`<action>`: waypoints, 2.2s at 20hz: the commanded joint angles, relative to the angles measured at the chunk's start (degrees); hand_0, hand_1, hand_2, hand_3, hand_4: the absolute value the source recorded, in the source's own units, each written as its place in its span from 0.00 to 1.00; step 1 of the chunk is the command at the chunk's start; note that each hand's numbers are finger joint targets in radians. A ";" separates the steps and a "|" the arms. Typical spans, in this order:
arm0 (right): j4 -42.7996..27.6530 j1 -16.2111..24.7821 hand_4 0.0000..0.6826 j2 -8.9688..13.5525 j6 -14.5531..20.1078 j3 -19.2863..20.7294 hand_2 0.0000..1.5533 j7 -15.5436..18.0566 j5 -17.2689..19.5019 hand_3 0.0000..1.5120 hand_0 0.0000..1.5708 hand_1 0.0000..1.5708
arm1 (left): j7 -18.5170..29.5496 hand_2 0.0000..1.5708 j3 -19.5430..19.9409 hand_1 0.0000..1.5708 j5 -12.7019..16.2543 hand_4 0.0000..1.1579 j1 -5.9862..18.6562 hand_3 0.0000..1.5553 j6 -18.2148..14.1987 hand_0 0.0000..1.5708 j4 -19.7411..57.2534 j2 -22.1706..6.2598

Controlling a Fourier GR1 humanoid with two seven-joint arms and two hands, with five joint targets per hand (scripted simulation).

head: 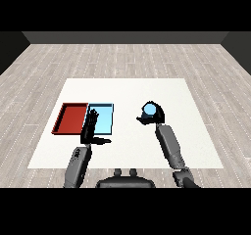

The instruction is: Pick the blue can and put it in the blue box

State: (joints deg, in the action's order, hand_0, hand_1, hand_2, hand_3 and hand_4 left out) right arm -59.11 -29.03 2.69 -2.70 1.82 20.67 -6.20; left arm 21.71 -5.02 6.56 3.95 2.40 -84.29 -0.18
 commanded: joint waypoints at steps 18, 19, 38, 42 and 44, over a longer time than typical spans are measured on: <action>-13.26 2.30 0.97 -2.68 13.16 -15.50 0.93 -5.81 -1.00 0.94 0.91 0.91 | -0.46 0.00 -13.99 0.00 4.30 0.00 15.60 0.00 -14.59 0.00 16.73 0.18; -11.77 2.16 0.97 -2.68 11.42 -14.71 0.93 -5.26 -2.41 0.94 0.90 0.90 | -4.34 0.00 -10.03 0.00 2.83 0.00 14.33 0.00 -11.01 0.00 11.66 0.18; -13.47 2.33 0.97 -2.68 12.91 -21.01 0.93 -3.06 -4.62 0.93 0.89 0.89 | 2.54 0.00 -22.76 0.00 13.24 0.00 20.44 0.00 -19.35 0.00 26.59 0.17; -15.70 2.58 0.95 -2.68 15.00 -23.20 0.92 -4.55 -3.61 0.92 0.89 0.89 | 0.73 0.00 -20.26 0.00 10.32 0.00 16.87 0.00 -14.36 0.00 22.18 0.17; -10.18 -0.77 0.95 -2.68 14.20 -22.46 0.92 -2.75 -5.06 0.92 0.90 0.90 | 1.63 0.00 -21.91 0.00 11.45 0.00 19.04 0.00 -18.58 0.00 22.75 0.18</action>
State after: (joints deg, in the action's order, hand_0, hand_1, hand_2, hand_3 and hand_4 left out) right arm -71.46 -27.84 0.03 11.76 -20.73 17.49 -10.66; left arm 23.53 -25.74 17.75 22.44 -14.28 -60.59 -0.04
